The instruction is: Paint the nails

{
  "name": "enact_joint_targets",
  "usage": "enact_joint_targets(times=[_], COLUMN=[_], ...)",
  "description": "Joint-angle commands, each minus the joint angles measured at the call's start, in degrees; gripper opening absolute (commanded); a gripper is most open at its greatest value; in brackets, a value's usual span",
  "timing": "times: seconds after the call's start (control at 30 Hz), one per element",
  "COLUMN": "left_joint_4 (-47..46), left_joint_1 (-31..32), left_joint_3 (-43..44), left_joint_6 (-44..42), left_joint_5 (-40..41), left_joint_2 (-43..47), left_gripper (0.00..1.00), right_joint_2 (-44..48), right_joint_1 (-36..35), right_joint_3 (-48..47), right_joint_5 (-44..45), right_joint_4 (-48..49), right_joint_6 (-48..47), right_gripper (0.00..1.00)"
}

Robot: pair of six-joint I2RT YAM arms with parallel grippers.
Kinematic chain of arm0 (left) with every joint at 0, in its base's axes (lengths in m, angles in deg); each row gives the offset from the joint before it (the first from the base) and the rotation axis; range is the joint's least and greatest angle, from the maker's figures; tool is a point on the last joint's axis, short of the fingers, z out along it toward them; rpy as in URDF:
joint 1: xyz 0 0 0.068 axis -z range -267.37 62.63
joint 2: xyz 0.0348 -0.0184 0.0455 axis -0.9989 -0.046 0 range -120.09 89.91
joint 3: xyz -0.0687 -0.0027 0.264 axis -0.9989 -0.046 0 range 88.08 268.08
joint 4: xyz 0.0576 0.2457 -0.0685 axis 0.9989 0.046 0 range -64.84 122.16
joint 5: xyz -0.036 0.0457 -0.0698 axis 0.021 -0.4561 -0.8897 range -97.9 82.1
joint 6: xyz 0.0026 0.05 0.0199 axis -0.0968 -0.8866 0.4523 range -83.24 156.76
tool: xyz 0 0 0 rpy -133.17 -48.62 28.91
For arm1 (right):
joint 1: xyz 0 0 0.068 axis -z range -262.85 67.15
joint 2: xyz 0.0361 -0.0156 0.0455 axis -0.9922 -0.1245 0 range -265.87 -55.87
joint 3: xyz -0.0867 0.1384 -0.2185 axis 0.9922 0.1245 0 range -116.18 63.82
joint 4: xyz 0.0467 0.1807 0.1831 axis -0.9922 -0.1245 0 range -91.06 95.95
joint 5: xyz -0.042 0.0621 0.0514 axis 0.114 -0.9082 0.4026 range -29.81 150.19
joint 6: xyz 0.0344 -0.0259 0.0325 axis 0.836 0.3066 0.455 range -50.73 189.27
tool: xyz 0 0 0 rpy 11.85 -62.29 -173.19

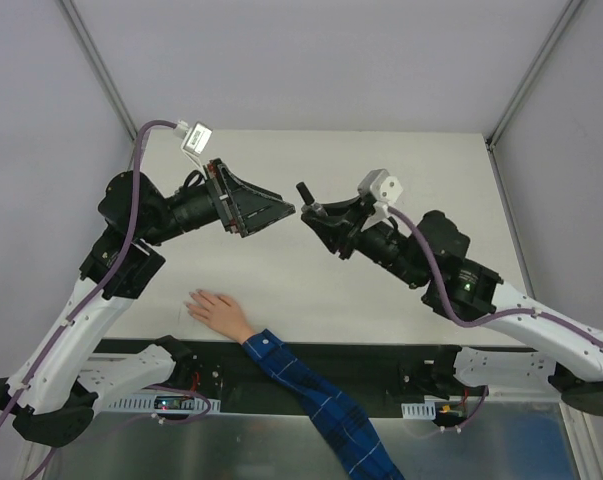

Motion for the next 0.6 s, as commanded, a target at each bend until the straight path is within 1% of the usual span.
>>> enact_joint_targets(times=[0.0,0.03,0.07,0.17,0.27,0.33,0.37,0.4,0.47,0.5,0.57], left_joint_4=[-9.15,-10.23,-11.11,-12.35,-12.79,-13.31,-13.4,-13.58,-13.75,-13.84,-13.84], left_joint_1=[0.37,0.37,0.37,0.37,0.37,0.37,0.37,0.37,0.37,0.37,0.37], left_joint_3=[-2.4,-2.76,-3.02,-3.11,-2.85,-2.59,-2.58,-2.5,-2.41,-2.41,-2.23], left_joint_6=[1.85,2.29,2.73,3.52,3.88,4.14,4.14,4.23,4.23,4.23,4.14], left_joint_5=[-4.87,-5.58,-6.98,-7.95,-8.4,-8.92,-9.01,-9.45,-9.71,-10.06,-10.5], left_joint_2=[1.71,1.62,1.44,0.56,0.12,-0.05,-0.14,-0.31,-0.49,-0.58,-0.93], left_gripper=[0.87,0.87,0.88,0.87,0.85,0.79,0.75,0.67,0.6,0.48,0.36], right_joint_2=[2.12,2.04,1.86,1.07,-0.24,-0.78,-1.04,-1.13,-1.13,-1.22,-1.13], right_joint_1=[7.79,10.06,10.95,13.16,13.95,14.13,14.13,14.21,14.3,14.39,14.39], right_joint_3=[1.79,2.14,3.01,3.9,3.72,3.46,3.63,3.81,3.99,3.99,3.81], right_joint_5=[-24.95,-27.06,-31.35,-36.9,-40.16,-40.62,-40.7,-40.44,-39.74,-39.22,-36.42], right_joint_4=[2.98,4.9,6.22,10.71,13.09,13.88,14.23,14.5,14.94,14.76,13.71], right_joint_6=[16.09,19.59,21.1,25.85,28.58,29.11,29.64,29.73,29.73,29.56,28.85], right_gripper=[0.0,0.0,0.0,0.0,0.0,0.0,0.0,0.0,0.01,0.0,0.0])
